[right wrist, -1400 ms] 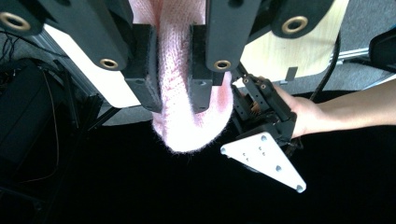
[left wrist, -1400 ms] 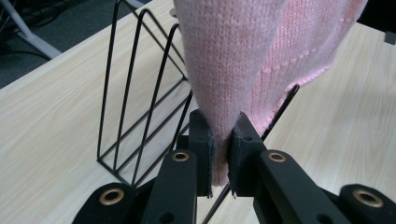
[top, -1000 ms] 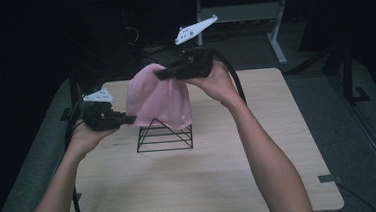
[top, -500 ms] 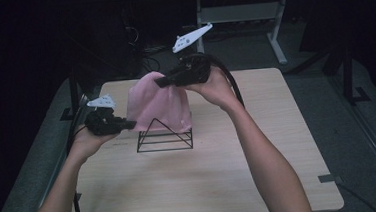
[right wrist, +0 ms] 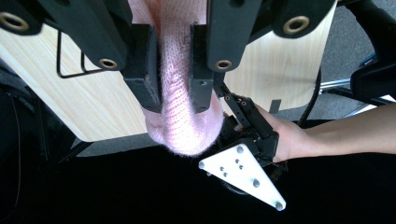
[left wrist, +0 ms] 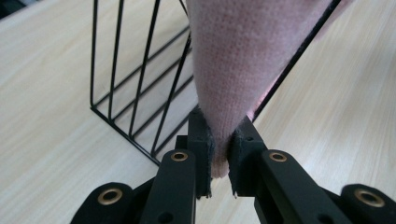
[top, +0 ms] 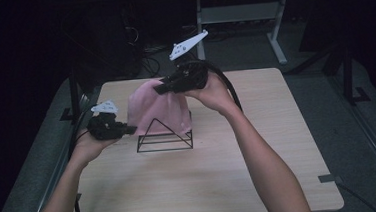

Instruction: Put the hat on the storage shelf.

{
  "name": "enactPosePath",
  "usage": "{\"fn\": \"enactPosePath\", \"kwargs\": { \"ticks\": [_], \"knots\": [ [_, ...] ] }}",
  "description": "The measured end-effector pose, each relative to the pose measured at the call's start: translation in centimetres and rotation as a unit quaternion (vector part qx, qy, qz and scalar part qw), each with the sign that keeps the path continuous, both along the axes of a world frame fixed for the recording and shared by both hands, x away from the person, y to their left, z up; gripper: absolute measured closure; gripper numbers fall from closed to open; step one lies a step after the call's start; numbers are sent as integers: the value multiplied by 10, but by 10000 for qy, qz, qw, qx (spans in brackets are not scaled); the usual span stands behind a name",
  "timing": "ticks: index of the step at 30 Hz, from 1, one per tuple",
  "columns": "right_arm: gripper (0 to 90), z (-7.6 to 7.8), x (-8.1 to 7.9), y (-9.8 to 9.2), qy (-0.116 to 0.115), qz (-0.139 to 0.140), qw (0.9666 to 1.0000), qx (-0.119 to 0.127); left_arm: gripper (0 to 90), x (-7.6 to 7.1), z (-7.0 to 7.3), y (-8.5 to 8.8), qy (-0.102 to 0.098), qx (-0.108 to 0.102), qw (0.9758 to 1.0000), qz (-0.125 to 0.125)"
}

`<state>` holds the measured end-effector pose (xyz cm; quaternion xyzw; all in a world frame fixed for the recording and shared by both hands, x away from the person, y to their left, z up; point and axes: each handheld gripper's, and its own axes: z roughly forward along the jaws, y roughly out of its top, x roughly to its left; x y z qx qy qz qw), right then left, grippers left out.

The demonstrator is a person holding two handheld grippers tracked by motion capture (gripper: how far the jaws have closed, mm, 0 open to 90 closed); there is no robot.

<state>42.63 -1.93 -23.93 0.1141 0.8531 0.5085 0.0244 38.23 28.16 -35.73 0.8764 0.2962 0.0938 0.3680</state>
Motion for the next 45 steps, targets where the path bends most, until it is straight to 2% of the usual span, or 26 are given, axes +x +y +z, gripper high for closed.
{"fn": "enactPosePath", "kwargs": {
  "ticks": [2,17,22,23,24,27,28,29,31,32,36,45],
  "knots": [
    [756,-3,0,1,27,7,10000,-26,805,0,-1,0,4,71,10000,-27],
    [750,-22,-1,6,200,41,9997,-129,805,-1,-24,3,201,9,9997,114],
    [745,-30,-1,8,282,73,9995,-146,805,0,-31,3,287,122,9995,105],
    [744,-31,-2,9,280,71,9994,-170,805,1,-31,3,279,212,9994,53],
    [744,-32,-1,9,296,72,9994,-175,805,0,-32,2,298,174,9994,81],
    [742,-34,-1,9,347,60,9992,-167,805,1,-34,1,303,227,9993,70],
    [742,-35,-1,9,354,71,9992,-188,805,1,-34,1,314,309,9990,34],
    [742,-36,0,9,315,88,9992,-221,805,1,-35,1,316,287,9991,53],
    [741,-38,-1,10,378,86,9990,-210,805,2,-36,2,320,340,9989,39],
    [742,-39,-1,10,375,85,9990,-217,805,1,-39,1,380,246,9989,79],
    [741,-43,0,12,417,105,9986,-313,805,1,-47,2,444,281,9986,89],
    [740,-53,0,14,500,127,9980,-351,804,3,-53,1,530,423,9977,41]
  ]
}}
